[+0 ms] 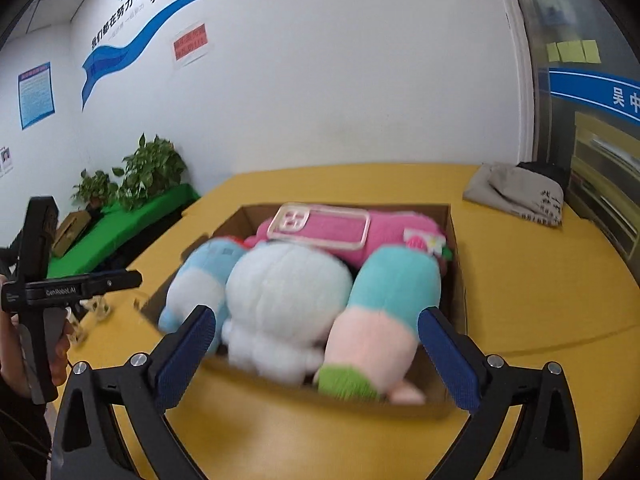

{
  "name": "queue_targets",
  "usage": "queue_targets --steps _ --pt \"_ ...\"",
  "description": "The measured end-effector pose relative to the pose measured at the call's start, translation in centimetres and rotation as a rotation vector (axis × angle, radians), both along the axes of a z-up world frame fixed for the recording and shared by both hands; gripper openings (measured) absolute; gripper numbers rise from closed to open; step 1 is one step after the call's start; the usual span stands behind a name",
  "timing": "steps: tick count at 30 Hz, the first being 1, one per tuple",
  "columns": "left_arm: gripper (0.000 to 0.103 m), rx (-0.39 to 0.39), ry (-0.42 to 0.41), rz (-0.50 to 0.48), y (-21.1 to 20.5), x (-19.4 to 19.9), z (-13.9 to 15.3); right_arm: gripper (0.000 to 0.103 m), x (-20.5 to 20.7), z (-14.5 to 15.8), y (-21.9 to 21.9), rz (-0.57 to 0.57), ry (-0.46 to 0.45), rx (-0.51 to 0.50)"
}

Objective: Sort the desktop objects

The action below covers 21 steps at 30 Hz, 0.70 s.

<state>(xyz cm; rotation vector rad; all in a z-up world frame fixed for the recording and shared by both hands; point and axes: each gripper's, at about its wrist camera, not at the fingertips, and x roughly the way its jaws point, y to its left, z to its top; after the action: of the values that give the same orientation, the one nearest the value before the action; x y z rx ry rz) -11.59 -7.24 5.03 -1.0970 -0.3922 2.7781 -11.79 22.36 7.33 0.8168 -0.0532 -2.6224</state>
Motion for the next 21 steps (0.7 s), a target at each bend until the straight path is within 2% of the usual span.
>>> queue_targets --steps 4,10,15,21 --pt "0.079 -0.038 0.031 0.035 2.1 4.4 0.5 0.103 4.8 -0.7 -1.4 -0.023 0.016 0.070" --pt "0.079 -0.122 0.097 0.078 5.1 9.3 2.2 0.103 8.6 -1.5 -1.3 -0.074 0.030 0.121" --pt "0.079 -0.160 0.113 0.070 6.8 11.3 2.6 0.103 9.3 -2.0 -1.3 -0.106 0.034 0.130" --pt "0.079 -0.204 0.101 0.051 8.2 11.4 2.4 0.103 10.0 -2.7 -1.3 -0.144 0.040 0.141"
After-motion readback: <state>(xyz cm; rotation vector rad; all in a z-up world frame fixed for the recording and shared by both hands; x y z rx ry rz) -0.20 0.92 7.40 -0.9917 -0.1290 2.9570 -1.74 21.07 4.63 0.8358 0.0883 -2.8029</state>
